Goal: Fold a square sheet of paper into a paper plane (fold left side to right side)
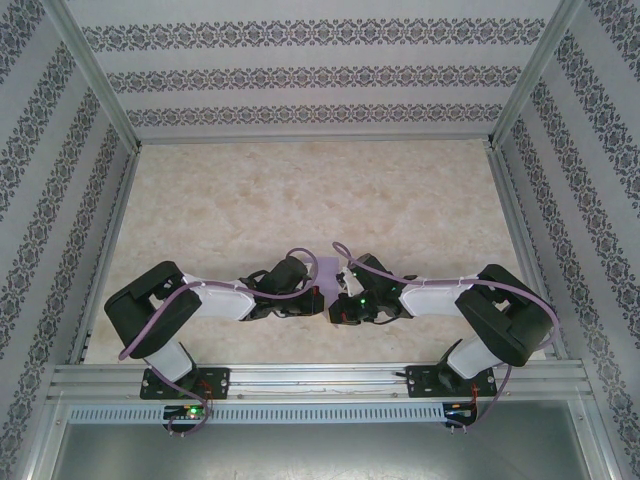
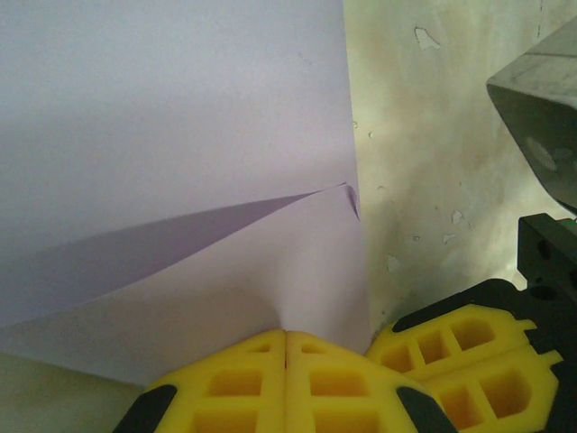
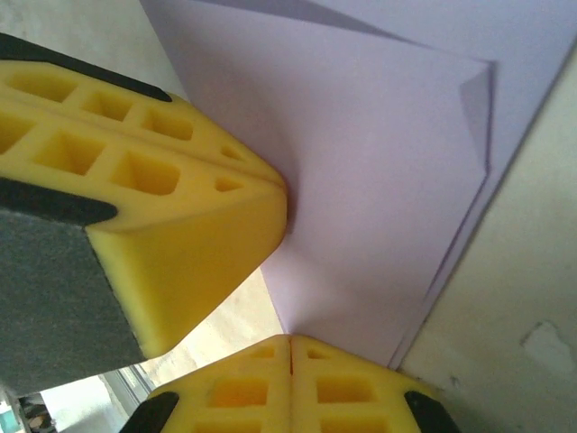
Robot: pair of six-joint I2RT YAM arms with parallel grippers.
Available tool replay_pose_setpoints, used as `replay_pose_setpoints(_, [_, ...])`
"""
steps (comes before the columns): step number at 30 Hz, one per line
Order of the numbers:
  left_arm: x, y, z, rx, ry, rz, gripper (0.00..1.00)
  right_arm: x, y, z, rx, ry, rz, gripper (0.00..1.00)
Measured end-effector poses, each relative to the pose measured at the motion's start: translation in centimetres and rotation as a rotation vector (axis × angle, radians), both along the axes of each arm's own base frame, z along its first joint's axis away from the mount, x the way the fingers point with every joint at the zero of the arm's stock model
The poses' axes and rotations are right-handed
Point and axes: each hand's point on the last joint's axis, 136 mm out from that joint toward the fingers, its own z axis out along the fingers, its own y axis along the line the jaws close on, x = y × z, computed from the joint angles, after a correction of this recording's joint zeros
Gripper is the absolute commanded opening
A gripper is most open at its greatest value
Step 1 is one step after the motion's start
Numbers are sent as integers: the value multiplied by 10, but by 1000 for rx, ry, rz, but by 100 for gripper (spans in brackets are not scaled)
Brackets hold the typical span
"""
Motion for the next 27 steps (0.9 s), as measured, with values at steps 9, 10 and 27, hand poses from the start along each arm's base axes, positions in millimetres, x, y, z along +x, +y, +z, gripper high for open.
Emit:
replay_pose_setpoints(9, [2, 3, 0, -7, 12, 16, 0, 0, 0, 0, -4, -6, 8, 0])
replay_pose_setpoints(10, [3, 4, -1, -9, 14, 19, 0, 1, 0, 0, -6, -8, 6, 0])
replay_pose_setpoints(27, [42, 52, 0, -24, -3, 137, 0, 4, 0, 0, -17, -22, 7, 0])
